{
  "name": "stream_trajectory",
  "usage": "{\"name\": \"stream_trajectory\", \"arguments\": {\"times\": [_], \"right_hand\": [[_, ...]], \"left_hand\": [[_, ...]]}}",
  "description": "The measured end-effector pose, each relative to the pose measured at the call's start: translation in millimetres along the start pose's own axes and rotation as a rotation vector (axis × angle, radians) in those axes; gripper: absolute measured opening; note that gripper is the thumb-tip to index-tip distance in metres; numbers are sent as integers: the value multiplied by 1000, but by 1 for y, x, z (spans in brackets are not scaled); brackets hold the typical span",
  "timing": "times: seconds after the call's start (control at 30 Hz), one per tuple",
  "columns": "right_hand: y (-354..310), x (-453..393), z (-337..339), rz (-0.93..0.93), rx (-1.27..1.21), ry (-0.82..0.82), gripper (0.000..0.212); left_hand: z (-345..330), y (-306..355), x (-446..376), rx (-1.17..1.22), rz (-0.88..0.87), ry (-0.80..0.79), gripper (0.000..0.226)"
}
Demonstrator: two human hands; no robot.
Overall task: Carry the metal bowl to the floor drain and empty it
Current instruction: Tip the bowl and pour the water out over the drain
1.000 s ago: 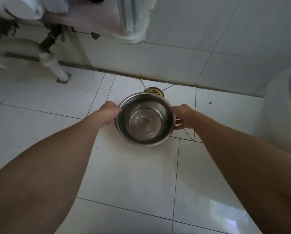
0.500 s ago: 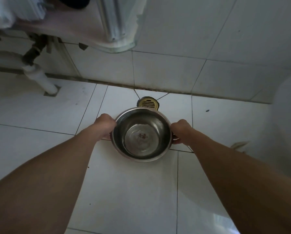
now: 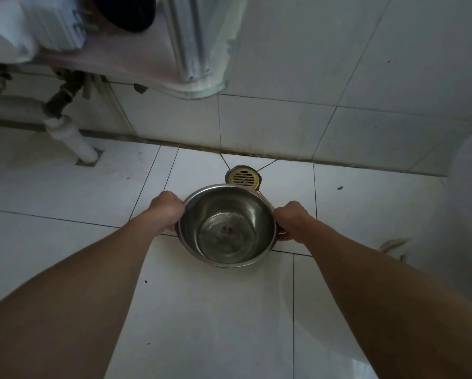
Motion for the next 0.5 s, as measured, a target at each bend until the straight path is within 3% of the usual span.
{"name": "stream_trajectory", "arguments": {"times": [0.5], "right_hand": [[-6, 1, 2, 16, 16, 5, 21]], "left_hand": [[4, 3, -2, -14, -4, -12, 17]]}}
Point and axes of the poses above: each hand's wrist, its own x-axis away from the middle knuckle, its own z-axis out of the back of the hand, y = z × x, the point moved 6 cm from there along -x, towards the middle knuckle, and after that the axes turned 7 degrees about y, right-handed, at the moved point
